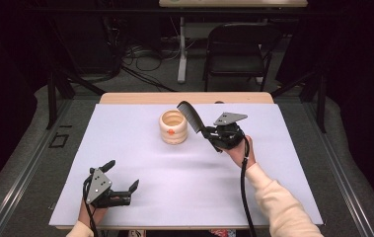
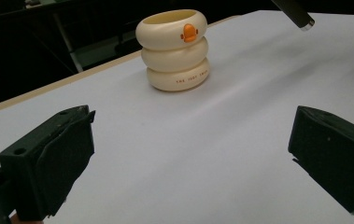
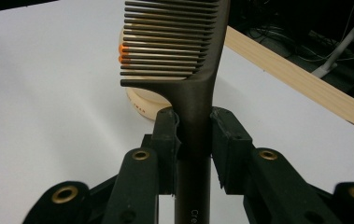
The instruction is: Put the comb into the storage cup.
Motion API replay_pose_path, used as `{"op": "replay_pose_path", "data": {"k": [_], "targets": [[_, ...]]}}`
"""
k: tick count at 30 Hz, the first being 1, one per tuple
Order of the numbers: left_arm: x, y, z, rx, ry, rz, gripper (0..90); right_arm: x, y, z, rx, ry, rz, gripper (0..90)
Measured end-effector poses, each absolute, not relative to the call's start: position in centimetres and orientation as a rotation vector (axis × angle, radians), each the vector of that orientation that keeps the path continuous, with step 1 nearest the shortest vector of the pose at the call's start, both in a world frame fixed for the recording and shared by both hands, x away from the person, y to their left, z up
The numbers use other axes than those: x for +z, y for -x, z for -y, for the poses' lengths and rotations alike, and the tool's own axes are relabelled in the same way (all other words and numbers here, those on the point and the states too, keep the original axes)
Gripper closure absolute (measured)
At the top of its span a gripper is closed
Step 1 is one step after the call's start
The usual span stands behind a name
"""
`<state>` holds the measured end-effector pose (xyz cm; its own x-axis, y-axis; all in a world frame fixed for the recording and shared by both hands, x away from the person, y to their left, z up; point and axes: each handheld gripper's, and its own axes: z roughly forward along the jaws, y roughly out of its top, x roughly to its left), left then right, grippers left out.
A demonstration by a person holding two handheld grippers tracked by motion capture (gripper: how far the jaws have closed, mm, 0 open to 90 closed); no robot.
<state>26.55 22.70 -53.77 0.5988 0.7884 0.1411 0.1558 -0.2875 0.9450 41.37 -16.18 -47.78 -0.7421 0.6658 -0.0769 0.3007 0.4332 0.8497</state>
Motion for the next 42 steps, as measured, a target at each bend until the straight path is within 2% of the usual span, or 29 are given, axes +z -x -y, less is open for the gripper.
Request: {"op": "replay_pose_path", "data": {"k": [42], "targets": [[-53.8, -26.6, -22.7, 0.756, -1.786, -0.771, 0.2, -46.2, -43.7, 13.5, 1.318, -0.815, -2.204, 72.5]]}}
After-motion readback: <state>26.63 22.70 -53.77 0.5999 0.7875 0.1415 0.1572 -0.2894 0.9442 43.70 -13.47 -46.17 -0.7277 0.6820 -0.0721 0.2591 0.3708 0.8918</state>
